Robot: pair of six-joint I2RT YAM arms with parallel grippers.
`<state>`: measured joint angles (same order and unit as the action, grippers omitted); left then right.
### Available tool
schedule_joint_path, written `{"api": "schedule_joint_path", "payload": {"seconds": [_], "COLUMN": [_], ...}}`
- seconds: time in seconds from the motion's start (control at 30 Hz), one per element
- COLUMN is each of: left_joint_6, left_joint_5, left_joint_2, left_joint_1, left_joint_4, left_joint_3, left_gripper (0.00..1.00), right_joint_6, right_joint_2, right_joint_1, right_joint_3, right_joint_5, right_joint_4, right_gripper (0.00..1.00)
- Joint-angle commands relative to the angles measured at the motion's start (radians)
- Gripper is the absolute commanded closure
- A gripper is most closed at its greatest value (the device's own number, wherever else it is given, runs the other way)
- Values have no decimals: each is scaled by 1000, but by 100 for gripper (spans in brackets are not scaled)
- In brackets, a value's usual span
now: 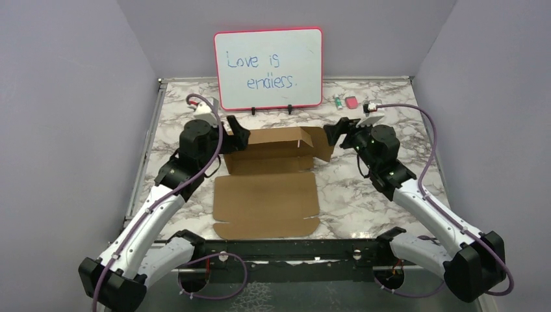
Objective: Fold the paper box
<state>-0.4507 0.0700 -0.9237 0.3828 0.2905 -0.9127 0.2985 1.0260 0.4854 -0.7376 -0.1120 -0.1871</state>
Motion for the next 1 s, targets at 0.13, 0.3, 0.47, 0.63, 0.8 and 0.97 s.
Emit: {"api": "schedule_joint_path", "payload": {"seconds": [0.13, 0.3, 0.47, 0.63, 0.8, 0.97], "left_joint_6": [-30, 8, 20, 15, 48, 111], "left_joint_5": [84, 97, 71, 99, 157, 223], "left_joint_2": [-37, -54, -84, -147, -256, -366], "left_joint_1": [380, 454, 520, 567, 613, 639], "left_joint_4": [-101, -151, -284, -427, -536, -619], "left_joint_3": [29, 67, 155, 232, 255, 239], "left_gripper": [20, 20, 20, 20, 20, 19], "right_joint_6": [6, 1, 11, -6, -28, -59], "right_joint_2": [18, 63, 175, 225, 250, 288], "right_joint_1": [-250, -285, -312, -313, -312, -313], "right_joint_3": [175, 256, 278, 272, 268, 259], "right_joint_5": [421, 495, 598, 629, 662, 709], "right_joint_4": [-204, -367, -510, -537, -558, -568], "right_gripper": [21, 22, 25, 31, 37, 47]}}
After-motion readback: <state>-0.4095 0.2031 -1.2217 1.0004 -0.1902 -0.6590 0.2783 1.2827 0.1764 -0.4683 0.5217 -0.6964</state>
